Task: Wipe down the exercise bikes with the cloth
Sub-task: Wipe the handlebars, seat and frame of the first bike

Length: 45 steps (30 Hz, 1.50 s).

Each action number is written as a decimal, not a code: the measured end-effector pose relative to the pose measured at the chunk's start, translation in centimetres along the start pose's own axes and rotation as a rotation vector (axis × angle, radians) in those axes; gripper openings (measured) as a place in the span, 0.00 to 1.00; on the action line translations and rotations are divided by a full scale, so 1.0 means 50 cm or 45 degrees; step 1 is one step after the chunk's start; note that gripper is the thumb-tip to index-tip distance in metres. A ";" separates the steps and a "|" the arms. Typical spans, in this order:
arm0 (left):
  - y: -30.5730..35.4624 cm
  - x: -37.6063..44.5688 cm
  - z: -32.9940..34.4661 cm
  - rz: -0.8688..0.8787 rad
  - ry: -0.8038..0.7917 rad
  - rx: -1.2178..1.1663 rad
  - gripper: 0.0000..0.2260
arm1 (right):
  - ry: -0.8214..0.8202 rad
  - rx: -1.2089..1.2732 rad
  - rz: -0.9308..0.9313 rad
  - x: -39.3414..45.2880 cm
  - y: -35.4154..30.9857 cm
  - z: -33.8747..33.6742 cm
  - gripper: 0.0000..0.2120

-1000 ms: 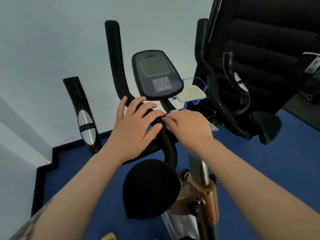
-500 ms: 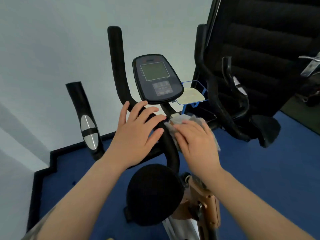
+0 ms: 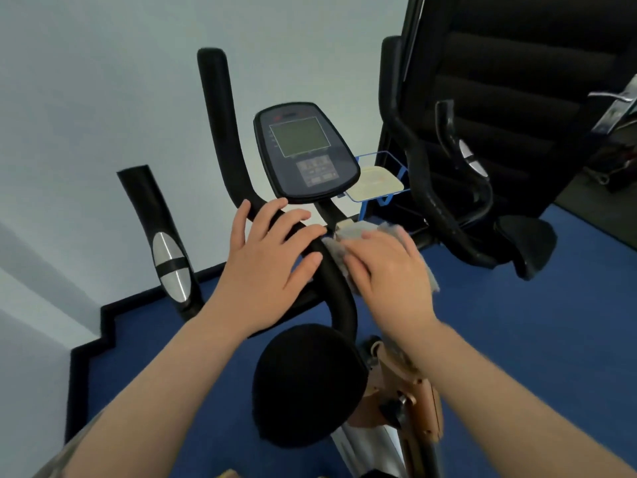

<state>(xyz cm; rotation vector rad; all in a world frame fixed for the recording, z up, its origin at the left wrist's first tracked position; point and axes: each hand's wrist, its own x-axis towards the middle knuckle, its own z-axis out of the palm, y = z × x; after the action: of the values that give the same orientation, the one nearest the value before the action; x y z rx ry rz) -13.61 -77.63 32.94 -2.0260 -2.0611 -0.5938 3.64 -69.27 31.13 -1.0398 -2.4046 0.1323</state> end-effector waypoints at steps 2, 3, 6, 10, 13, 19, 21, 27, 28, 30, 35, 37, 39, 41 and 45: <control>-0.001 -0.001 0.002 -0.007 0.008 0.003 0.20 | -0.183 -0.115 0.016 0.051 -0.016 -0.008 0.13; -0.001 -0.001 0.002 -0.012 0.012 0.002 0.20 | -0.192 -0.145 0.021 0.059 -0.024 -0.003 0.14; 0.001 -0.002 0.000 -0.014 0.012 -0.003 0.20 | 0.001 0.059 0.047 0.004 -0.027 0.006 0.12; -0.001 0.001 0.001 -0.005 0.010 0.000 0.19 | 0.045 0.069 0.006 -0.009 -0.004 -0.003 0.12; -0.001 0.000 0.002 -0.018 0.001 -0.003 0.20 | -0.197 -0.167 0.023 0.065 -0.023 0.002 0.14; 0.000 -0.002 0.000 -0.015 0.003 -0.017 0.19 | 0.233 0.157 -0.016 -0.039 -0.010 0.009 0.10; -0.001 0.000 0.001 -0.015 0.002 -0.021 0.19 | 0.112 0.070 -0.036 -0.013 0.001 0.003 0.10; 0.002 -0.001 -0.001 -0.022 0.001 -0.009 0.20 | -0.020 0.015 0.014 0.016 -0.016 -0.002 0.12; 0.002 -0.002 -0.002 -0.021 0.005 -0.010 0.20 | 0.123 0.105 -0.004 -0.017 -0.011 0.002 0.10; 0.002 -0.002 -0.002 -0.021 0.007 -0.013 0.20 | 0.267 0.158 -0.027 -0.057 -0.001 0.000 0.10; 0.002 -0.001 0.003 -0.029 0.007 -0.014 0.20 | -0.098 -0.070 0.039 0.038 -0.020 -0.002 0.13; 0.004 -0.001 0.001 -0.032 0.004 -0.011 0.20 | -0.096 -0.078 0.080 0.034 -0.026 0.006 0.13; 0.003 -0.001 0.000 -0.024 0.005 -0.011 0.20 | 0.068 0.032 0.047 -0.009 -0.020 0.010 0.11; 0.002 -0.002 0.002 -0.017 0.017 -0.012 0.19 | 0.144 0.050 0.005 -0.032 -0.010 0.003 0.11; -0.001 0.001 0.003 -0.018 0.014 -0.012 0.19 | -0.181 -0.113 0.055 0.051 -0.025 -0.004 0.14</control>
<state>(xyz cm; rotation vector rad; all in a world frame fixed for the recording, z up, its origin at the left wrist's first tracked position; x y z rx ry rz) -13.62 -77.53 32.81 -2.0099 -2.0720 -0.6168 1.45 -68.37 32.74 -1.1586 -2.5361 0.1192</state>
